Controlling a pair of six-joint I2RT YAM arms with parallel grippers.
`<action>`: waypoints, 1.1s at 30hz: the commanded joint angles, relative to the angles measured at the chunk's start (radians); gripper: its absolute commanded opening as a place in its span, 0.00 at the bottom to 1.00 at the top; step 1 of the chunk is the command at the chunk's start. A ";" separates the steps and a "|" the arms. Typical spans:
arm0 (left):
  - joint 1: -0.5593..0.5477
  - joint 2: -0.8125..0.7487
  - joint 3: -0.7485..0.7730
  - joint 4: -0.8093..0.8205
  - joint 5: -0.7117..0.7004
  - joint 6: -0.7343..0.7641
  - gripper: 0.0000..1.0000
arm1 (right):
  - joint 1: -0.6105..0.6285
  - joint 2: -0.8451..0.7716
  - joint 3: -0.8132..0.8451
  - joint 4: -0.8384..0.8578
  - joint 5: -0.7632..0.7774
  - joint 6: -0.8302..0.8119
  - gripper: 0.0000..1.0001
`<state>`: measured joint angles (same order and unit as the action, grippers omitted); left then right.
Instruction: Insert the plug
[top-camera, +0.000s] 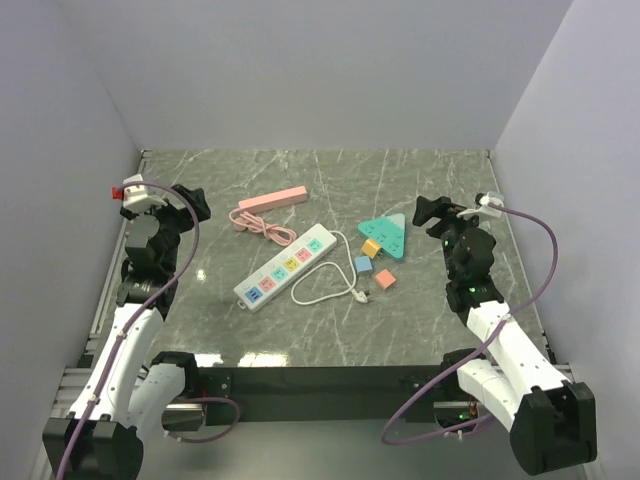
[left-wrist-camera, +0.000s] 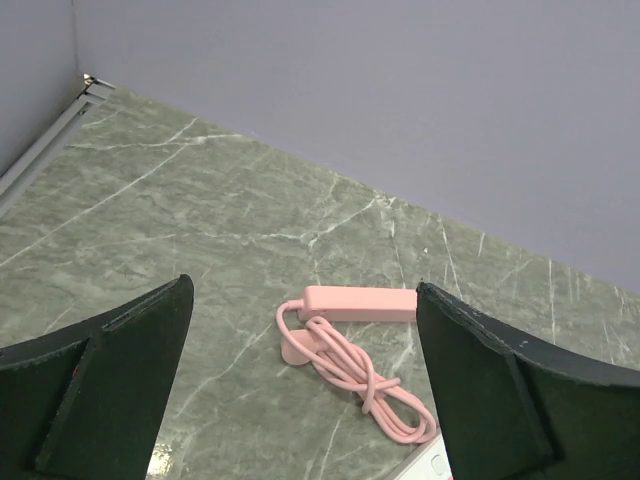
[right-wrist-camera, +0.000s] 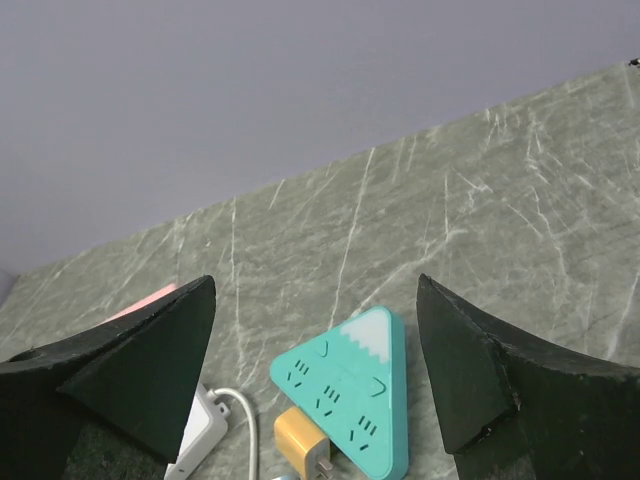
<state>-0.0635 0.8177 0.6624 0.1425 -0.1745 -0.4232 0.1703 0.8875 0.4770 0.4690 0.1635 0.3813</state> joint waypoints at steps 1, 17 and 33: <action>-0.002 -0.023 0.020 -0.006 -0.014 0.003 0.99 | 0.000 0.007 0.051 0.016 -0.002 0.004 0.87; -0.004 -0.052 -0.032 -0.015 0.070 -0.029 0.99 | 0.000 0.031 0.044 0.076 -0.155 -0.016 0.88; -0.078 0.003 -0.106 0.126 0.122 -0.043 0.99 | 0.139 0.110 0.215 -0.272 -0.099 -0.055 0.86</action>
<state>-0.1184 0.8043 0.5537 0.2047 -0.0566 -0.4656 0.2745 1.0008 0.6384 0.3027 0.0181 0.3447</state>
